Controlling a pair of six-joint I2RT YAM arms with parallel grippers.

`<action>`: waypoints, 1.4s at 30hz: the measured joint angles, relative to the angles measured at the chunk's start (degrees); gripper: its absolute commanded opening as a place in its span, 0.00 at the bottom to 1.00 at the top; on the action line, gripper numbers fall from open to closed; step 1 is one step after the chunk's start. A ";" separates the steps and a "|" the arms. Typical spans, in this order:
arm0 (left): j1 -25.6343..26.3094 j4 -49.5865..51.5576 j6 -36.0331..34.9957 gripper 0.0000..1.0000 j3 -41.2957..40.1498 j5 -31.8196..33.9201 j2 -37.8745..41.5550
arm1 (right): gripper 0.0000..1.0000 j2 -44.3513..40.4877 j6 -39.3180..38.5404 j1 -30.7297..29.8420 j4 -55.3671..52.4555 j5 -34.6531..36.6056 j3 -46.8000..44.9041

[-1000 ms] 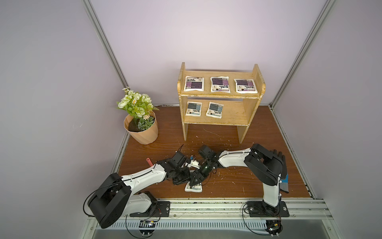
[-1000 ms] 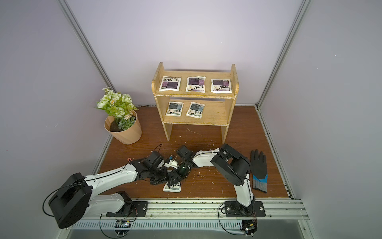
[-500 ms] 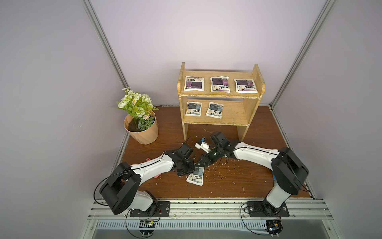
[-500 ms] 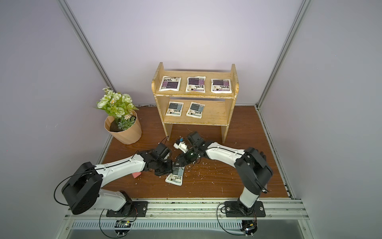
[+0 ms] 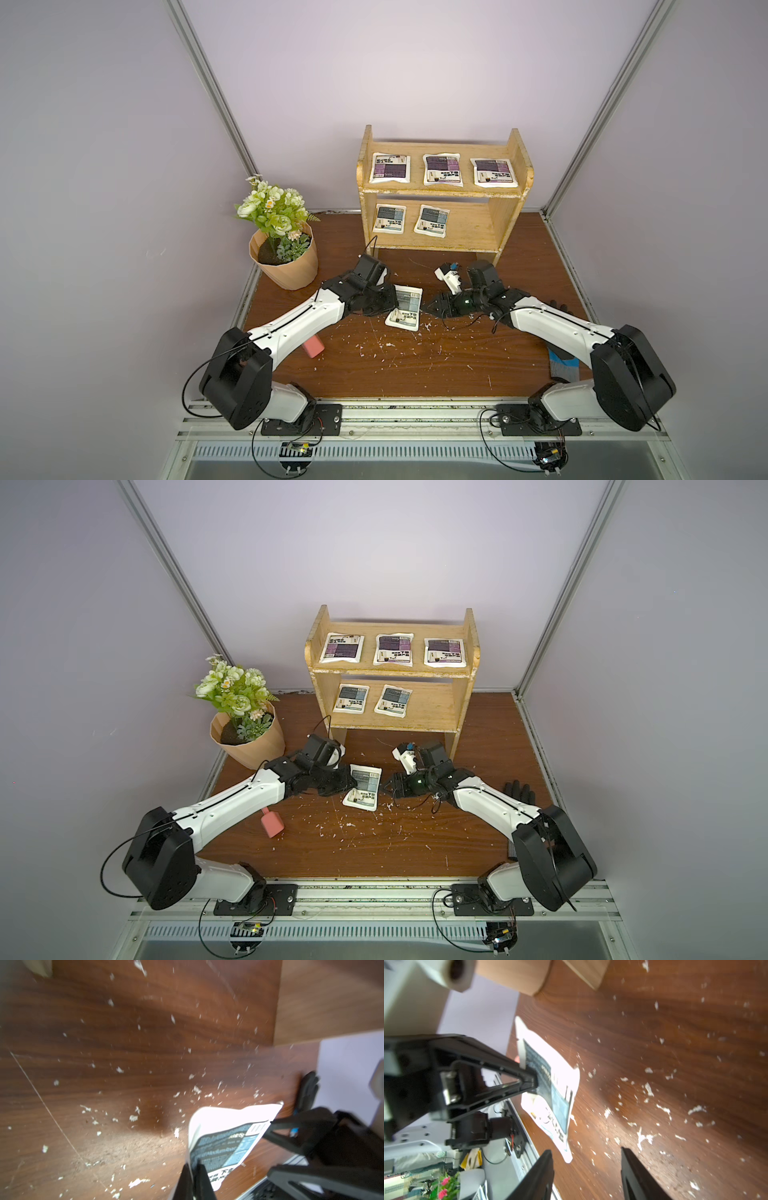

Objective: Place the bagged coffee beans on the shelf by color
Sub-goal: Pick up the bagged coffee beans at the center of the board.

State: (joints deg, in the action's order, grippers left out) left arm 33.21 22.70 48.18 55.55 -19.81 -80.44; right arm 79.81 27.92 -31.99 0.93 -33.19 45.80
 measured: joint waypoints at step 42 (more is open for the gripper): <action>-1.55 -31.08 27.82 0.00 1.01 1.44 2.08 | 0.45 -6.25 20.57 0.61 28.72 8.61 -1.18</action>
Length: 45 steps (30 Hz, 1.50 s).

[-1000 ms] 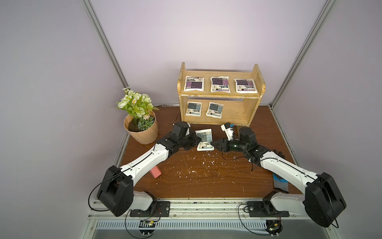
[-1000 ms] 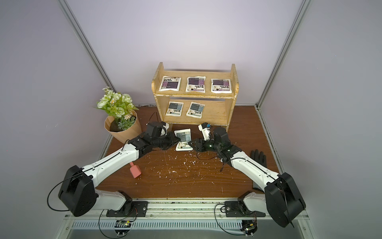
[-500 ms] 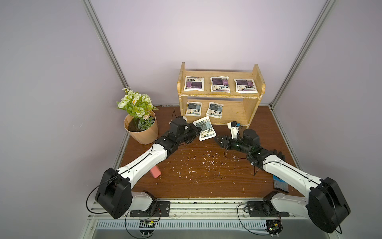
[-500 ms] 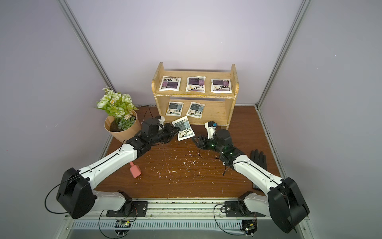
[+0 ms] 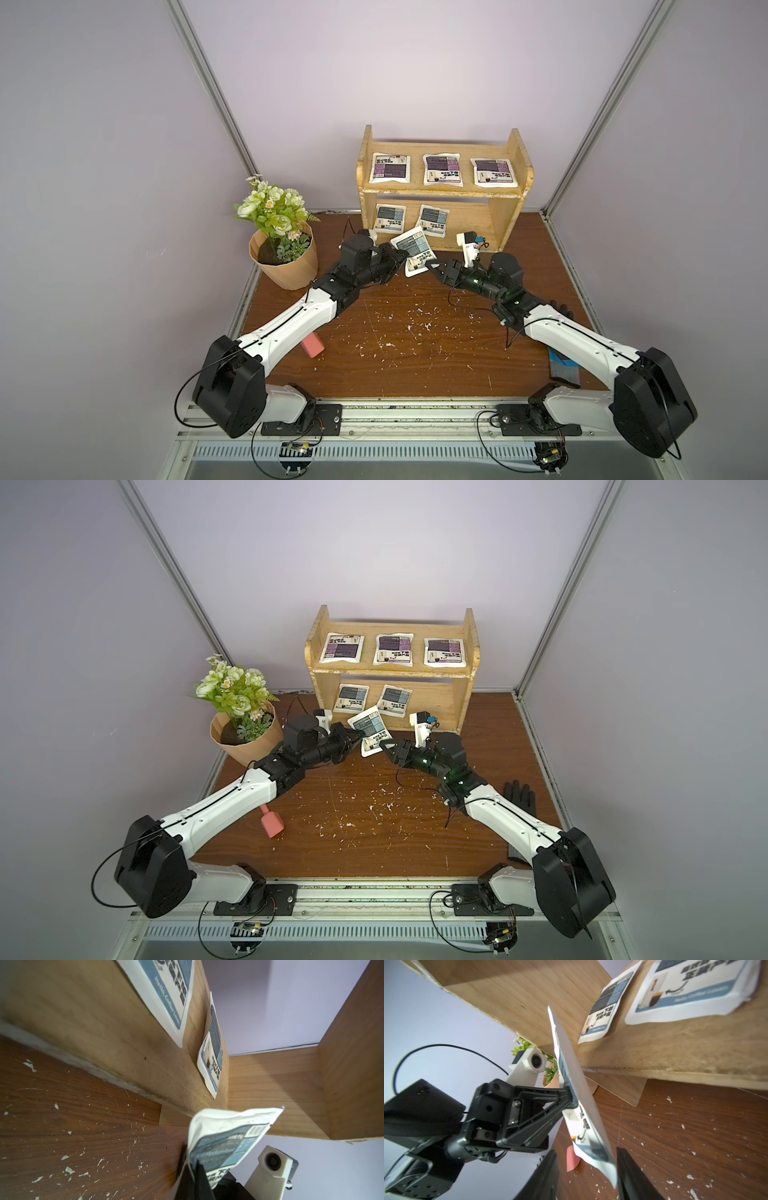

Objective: Place the bagged coffee beans on the shelf by color
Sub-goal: Pick up the bagged coffee beans at the center of the board, then place the bagged coffee beans on the shelf.

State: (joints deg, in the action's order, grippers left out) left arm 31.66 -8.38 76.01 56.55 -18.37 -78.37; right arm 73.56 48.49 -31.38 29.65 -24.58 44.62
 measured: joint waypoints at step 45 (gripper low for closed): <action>-1.33 8.52 -17.68 0.44 4.98 9.60 0.44 | 0.00 -10.14 -2.58 -0.37 -24.06 38.10 10.71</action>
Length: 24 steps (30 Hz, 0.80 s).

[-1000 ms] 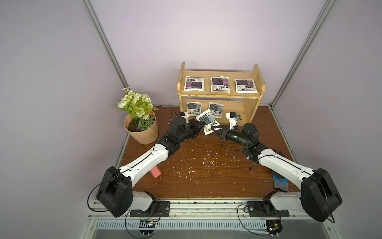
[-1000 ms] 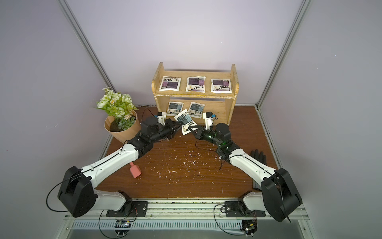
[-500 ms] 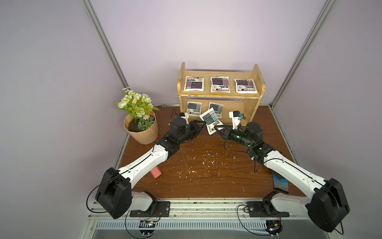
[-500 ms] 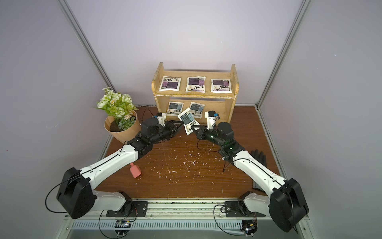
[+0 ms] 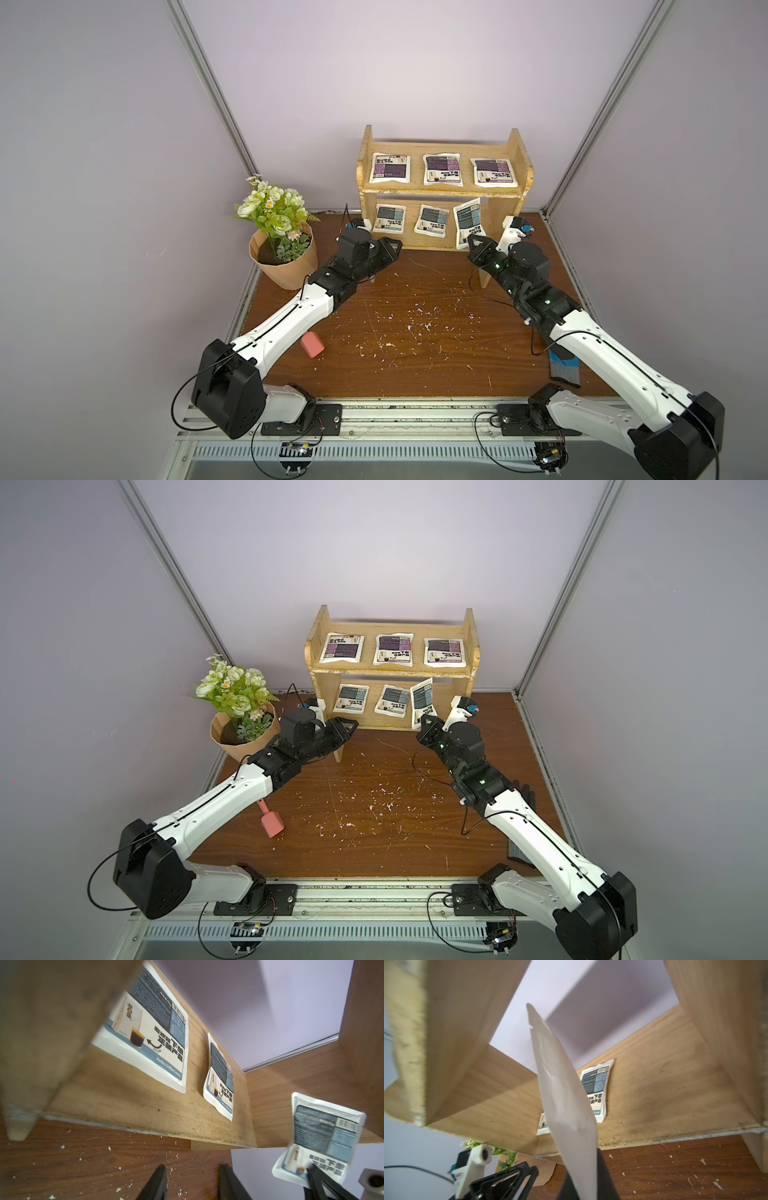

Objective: Place the bagged coffee beans on the shelf by color
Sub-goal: Place the bagged coffee beans on the shelf.

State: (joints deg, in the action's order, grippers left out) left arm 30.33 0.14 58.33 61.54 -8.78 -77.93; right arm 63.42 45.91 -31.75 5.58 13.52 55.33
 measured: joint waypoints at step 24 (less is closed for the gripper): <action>-3.82 0.94 -2.62 0.44 -1.05 -0.96 0.66 | 0.06 15.13 9.68 7.08 -0.96 0.72 8.11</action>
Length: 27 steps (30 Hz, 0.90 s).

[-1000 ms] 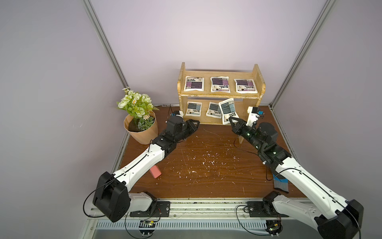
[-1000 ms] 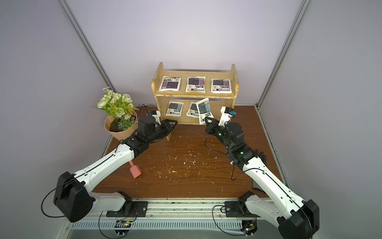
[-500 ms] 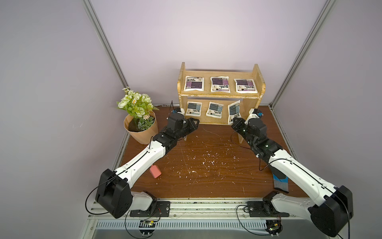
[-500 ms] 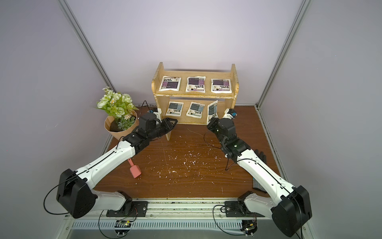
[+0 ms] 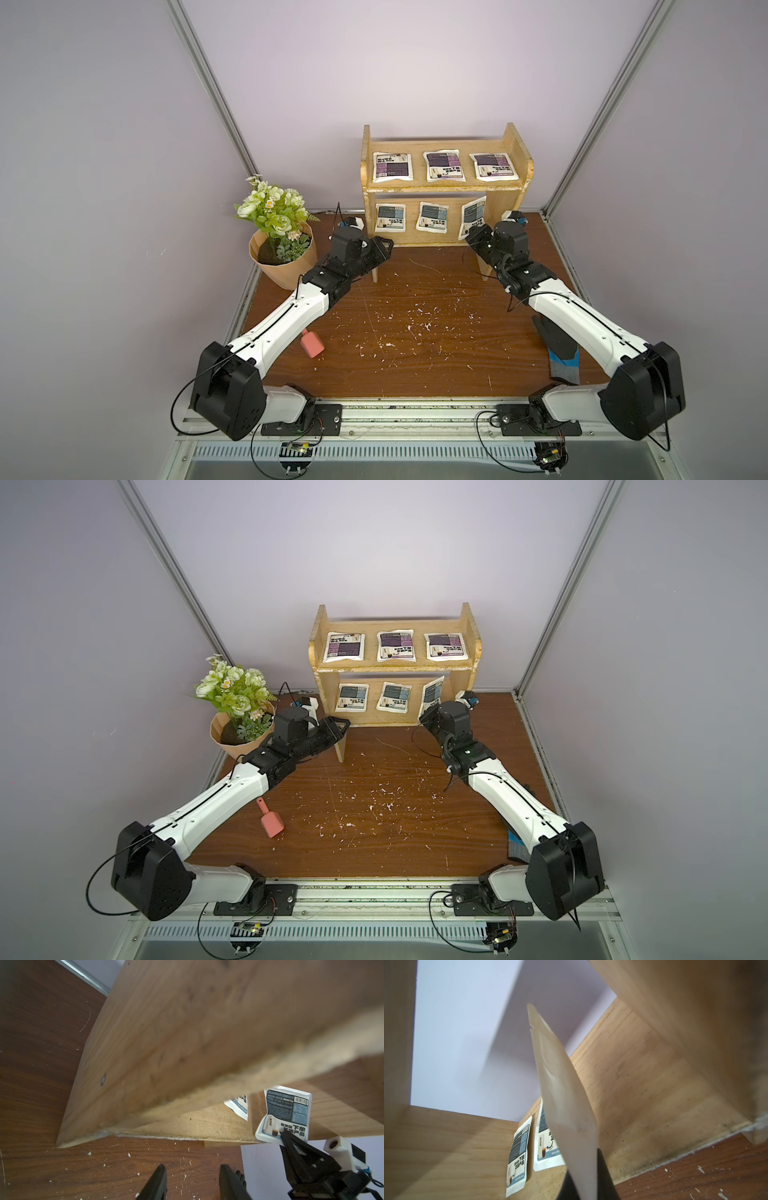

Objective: Place the bagged coffee beans on the shelf by color
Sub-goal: Place the bagged coffee beans on the shelf.

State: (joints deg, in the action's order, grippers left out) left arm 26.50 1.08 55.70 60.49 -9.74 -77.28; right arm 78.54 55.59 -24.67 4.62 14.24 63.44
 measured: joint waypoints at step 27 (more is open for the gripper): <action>-0.46 -2.36 1.25 0.44 -0.44 -1.57 -1.03 | 0.51 -10.60 -1.70 0.39 -15.87 7.96 1.73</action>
State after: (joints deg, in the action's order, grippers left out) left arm 26.04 -1.28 56.95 60.05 -11.31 -78.30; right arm 67.94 53.89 -24.27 -11.25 22.20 65.17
